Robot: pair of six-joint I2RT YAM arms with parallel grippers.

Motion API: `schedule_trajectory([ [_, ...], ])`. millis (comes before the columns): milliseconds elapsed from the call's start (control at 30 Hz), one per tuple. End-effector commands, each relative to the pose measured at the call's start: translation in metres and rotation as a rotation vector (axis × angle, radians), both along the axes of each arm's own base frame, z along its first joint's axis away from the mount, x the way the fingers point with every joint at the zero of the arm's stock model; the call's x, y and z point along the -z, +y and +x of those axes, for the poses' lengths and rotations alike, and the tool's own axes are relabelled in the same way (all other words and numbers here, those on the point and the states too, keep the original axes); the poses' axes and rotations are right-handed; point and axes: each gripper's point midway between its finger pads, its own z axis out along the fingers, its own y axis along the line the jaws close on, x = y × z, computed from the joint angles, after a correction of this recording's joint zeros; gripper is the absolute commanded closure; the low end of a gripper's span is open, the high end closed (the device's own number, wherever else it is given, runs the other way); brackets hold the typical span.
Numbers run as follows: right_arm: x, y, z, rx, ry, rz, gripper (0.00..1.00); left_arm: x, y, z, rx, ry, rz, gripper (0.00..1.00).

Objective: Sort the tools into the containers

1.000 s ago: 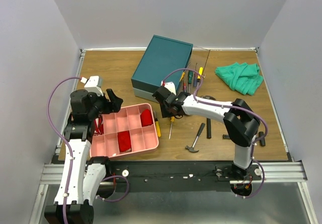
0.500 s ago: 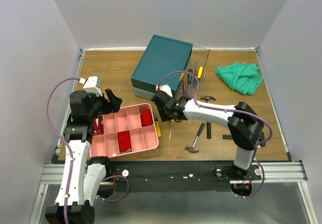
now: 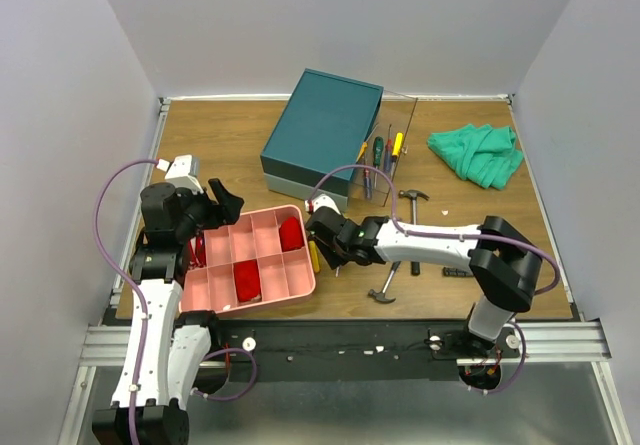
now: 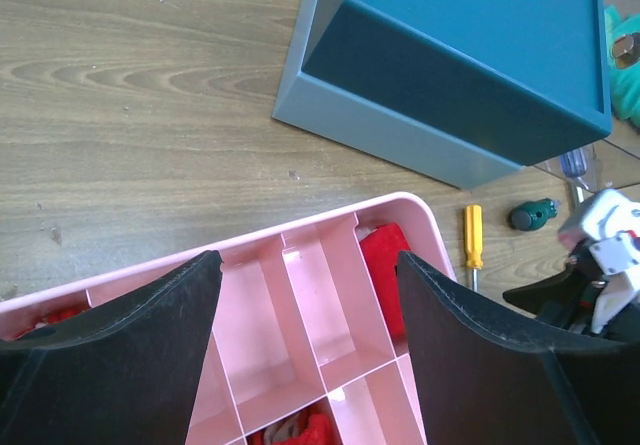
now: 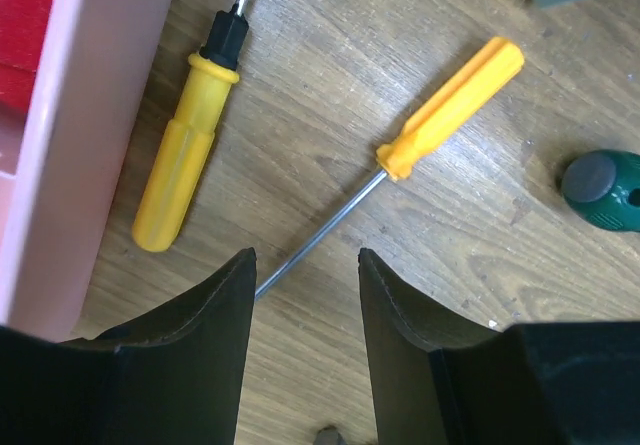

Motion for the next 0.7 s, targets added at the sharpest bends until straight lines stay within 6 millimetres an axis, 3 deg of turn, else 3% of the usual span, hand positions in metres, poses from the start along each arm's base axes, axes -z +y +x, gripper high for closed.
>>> schedule_trajectory([
  [0, 0.011, -0.001, 0.009, 0.031, -0.030, -0.037, 0.47, -0.003, 0.002, -0.002, -0.009, -0.028, -0.007, 0.20],
  [167, 0.019, -0.006, 0.027, 0.159, -0.014, -0.055, 0.46, 0.002, 0.003, -0.004, -0.019, -0.014, -0.014, 0.20],
  [300, 0.037, -0.019, 0.025, 0.205, 0.041, -0.091, 0.44, 0.001, 0.004, -0.003, -0.021, -0.017, -0.010, 0.19],
  [400, 0.054, -0.023, 0.010, 0.192, 0.118, -0.096, 0.46, 0.000, 0.006, -0.001, -0.025, -0.019, -0.003, 0.19],
  [500, 0.065, -0.014, -0.013, 0.120, 0.231, -0.052, 0.47, 0.000, 0.006, 0.000, -0.029, -0.017, -0.001, 0.19],
  [567, 0.067, -0.002, -0.030, 0.056, 0.316, 0.009, 0.44, 0.000, 0.007, 0.000, -0.031, -0.013, 0.001, 0.19],
  [667, 0.066, -0.003, -0.047, 0.014, 0.381, 0.036, 0.46, 0.002, 0.008, -0.001, -0.032, -0.001, 0.003, 0.19],
])
